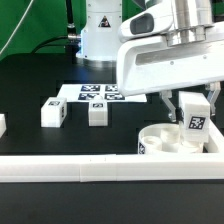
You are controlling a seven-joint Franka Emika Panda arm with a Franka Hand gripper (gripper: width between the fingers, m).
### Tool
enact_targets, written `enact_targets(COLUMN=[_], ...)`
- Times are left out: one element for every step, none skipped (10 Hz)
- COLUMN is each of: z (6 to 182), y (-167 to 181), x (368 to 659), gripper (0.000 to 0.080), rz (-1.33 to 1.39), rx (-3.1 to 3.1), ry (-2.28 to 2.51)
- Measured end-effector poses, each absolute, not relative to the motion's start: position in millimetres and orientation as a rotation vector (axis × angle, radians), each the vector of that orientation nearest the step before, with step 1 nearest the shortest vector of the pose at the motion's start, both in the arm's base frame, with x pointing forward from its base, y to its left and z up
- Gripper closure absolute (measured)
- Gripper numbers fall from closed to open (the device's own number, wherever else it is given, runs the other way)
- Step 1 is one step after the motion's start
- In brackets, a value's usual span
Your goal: Assemble stool
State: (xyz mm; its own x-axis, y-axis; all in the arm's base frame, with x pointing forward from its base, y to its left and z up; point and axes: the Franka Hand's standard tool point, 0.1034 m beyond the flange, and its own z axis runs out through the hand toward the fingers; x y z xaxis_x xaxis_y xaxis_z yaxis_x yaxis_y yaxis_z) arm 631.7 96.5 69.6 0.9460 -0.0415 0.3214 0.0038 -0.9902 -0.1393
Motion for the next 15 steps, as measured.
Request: enact_targets(z=[68.2, 66.7, 65.6, 65.8, 65.7, 65.7, 66.0, 71.2, 77.2, 82.4, 89.3, 97.7, 107.4, 112.7, 111.4], y=[95.8, 94.7, 95.2, 95.1, 95.1, 95.1, 95.3, 96.6, 96.6, 95.5, 94.6, 93.5, 92.6, 92.3, 92.2], x=[630.8, 630.4, 630.1, 630.4, 630.3, 630.3, 630.4, 632.2, 634.4, 635.5, 636.0, 636.8, 638.1, 640.2, 640.2], gripper=[0.0476, 0.0476, 0.0476, 0.0476, 0.0470, 0.0470, 0.0255, 0.0255, 0.0169, 0.0169, 0.0169, 0.0150, 0.0150, 0.0149, 0.0150], rz=[-0.487, -0.482, -0.481, -0.482, -0.482, -0.482, -0.481, -0.484, -0.495, -0.496, -0.487, -0.477, -0.461, -0.454, -0.457], rx=[-2.961, -2.959, -2.959, -2.959, -2.959, -2.959, -2.959, -2.959, -2.957, -2.957, -2.957, -2.957, -2.957, -2.956, -2.956], ry=[0.039, 0.058, 0.057, 0.055, 0.055, 0.055, 0.053, 0.045, 0.042, 0.039, 0.038, 0.037, 0.036, 0.035, 0.036])
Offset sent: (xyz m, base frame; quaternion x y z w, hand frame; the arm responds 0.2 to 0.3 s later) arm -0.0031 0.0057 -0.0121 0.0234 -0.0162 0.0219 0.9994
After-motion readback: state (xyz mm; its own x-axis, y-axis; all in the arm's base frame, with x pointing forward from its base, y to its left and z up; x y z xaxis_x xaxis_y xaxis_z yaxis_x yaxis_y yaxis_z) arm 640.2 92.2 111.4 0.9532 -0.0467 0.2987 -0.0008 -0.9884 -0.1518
